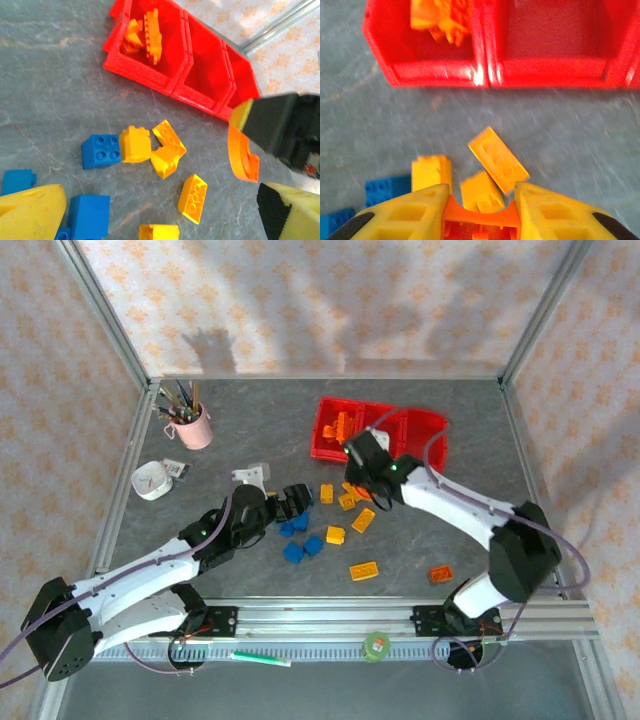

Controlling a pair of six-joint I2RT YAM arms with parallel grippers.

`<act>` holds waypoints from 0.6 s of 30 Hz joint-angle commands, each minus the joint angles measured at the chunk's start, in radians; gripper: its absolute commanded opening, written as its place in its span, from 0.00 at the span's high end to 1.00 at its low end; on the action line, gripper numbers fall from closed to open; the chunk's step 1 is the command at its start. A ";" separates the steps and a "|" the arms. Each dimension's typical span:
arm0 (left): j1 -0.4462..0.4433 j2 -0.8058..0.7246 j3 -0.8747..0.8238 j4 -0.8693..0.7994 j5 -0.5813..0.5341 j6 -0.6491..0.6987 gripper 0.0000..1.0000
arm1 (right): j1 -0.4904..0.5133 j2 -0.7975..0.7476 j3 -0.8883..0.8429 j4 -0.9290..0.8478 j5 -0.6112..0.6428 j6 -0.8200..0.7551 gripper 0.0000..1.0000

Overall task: Sort the legos into containers by color
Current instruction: Place the lego in the container.

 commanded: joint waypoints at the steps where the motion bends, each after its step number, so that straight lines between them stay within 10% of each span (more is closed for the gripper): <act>1: 0.042 0.009 0.061 -0.050 0.022 0.061 0.01 | -0.038 0.115 0.140 0.069 -0.011 -0.101 0.65; 13: 0.143 0.078 0.100 -0.025 0.079 0.081 0.01 | -0.144 0.606 0.708 0.039 -0.022 -0.227 0.66; 18: 0.151 0.086 0.115 -0.029 0.095 0.087 0.01 | -0.156 0.682 0.844 -0.009 -0.052 -0.237 0.47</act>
